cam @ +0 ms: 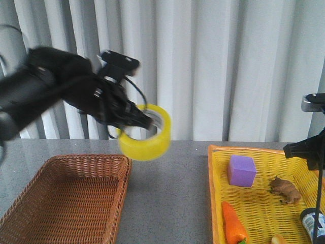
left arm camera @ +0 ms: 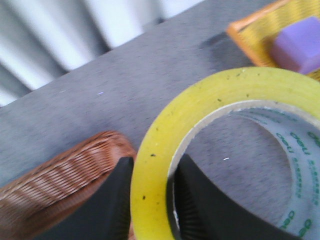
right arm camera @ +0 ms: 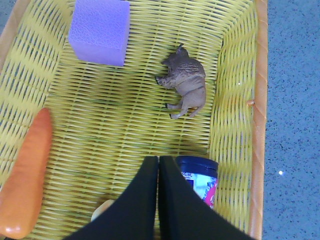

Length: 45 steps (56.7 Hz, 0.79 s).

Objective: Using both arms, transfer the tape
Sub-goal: 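Lift the tape roll with the left gripper toward the brown basket, then lower the tape roll into the brown basket and open the left gripper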

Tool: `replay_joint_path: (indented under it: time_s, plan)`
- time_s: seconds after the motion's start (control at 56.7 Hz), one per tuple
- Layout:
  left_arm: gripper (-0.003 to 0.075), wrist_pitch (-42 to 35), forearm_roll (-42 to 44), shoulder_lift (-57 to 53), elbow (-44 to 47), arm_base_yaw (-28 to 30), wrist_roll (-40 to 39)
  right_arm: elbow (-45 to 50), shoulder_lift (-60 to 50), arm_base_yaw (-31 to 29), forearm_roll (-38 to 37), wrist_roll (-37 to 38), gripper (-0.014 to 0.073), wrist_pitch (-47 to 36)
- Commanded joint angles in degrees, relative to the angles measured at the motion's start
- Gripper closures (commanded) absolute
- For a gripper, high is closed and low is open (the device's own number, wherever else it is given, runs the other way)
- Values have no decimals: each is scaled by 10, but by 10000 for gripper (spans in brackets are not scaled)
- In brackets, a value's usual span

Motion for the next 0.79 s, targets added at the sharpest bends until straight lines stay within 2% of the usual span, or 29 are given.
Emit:
replay_joint_path:
  time_s: [0.0, 0.176, 0.3, 0.529, 0.776]
  plan:
    - [726, -31, 9, -70, 3, 32, -4, -14, -25, -4, -2, -6, 601, -26]
    - [726, -53, 8, -105, 74, 103, -11, -14, -25, -4, -2, -6, 601, -26]
    - [726, -74, 3, -106, 143, 143, -52, -14, -25, -4, -2, -6, 601, -26]
    - [726, -179, 24, -97, 273, 148, -47, -14, -25, -4, -2, -6, 601, -25]
    - [726, -156, 23, -37, 299, 148, -47, -14, -25, -4, -2, -6, 601, -25]
